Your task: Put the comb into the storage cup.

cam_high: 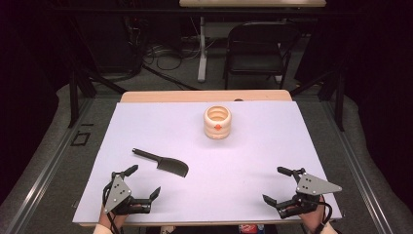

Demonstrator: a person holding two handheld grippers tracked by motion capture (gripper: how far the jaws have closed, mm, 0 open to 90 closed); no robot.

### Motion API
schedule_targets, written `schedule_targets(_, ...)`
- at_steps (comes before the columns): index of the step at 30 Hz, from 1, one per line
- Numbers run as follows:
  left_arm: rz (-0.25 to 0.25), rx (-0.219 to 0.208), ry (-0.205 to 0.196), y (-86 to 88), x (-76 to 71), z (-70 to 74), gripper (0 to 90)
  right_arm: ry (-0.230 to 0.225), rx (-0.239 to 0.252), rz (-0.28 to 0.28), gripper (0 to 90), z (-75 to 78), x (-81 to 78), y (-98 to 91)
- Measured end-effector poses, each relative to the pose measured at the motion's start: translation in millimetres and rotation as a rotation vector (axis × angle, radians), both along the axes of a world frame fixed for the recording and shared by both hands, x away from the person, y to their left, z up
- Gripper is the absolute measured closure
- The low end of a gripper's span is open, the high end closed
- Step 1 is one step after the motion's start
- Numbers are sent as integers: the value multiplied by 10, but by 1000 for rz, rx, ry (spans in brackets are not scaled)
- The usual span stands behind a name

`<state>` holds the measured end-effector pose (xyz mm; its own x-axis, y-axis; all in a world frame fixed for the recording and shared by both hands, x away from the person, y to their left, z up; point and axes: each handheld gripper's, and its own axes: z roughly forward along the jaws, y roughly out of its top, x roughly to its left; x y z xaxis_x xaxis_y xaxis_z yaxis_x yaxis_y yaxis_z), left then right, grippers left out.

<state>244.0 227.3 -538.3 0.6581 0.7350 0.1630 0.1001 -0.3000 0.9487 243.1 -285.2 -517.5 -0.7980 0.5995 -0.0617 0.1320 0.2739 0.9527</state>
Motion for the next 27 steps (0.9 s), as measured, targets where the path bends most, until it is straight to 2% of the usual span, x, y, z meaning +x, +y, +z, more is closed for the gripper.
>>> schedule_targets(7, 12, 7, 8, -30, 19, 11, 1, 12, -3, -4, 0, -7, 5, 5)
schedule_targets(15, 36, 10, -4, -77, 71, 40, 1, 12, -8, -4, 0, -11, 10, 12)
schedule_targets(22, 62, 42, 18, -98, 211, 61, 1, 19, -7, 0, 0, -15, 13, 18)
schedule_targets(25, 72, 43, 17, -97, 245, 63, 1, 21, -11, 0, 0, -17, 20, 18)
schedule_targets(27, 86, 46, 42, -82, 302, 81, 1, 21, -13, 1, 0, -17, 19, 20)
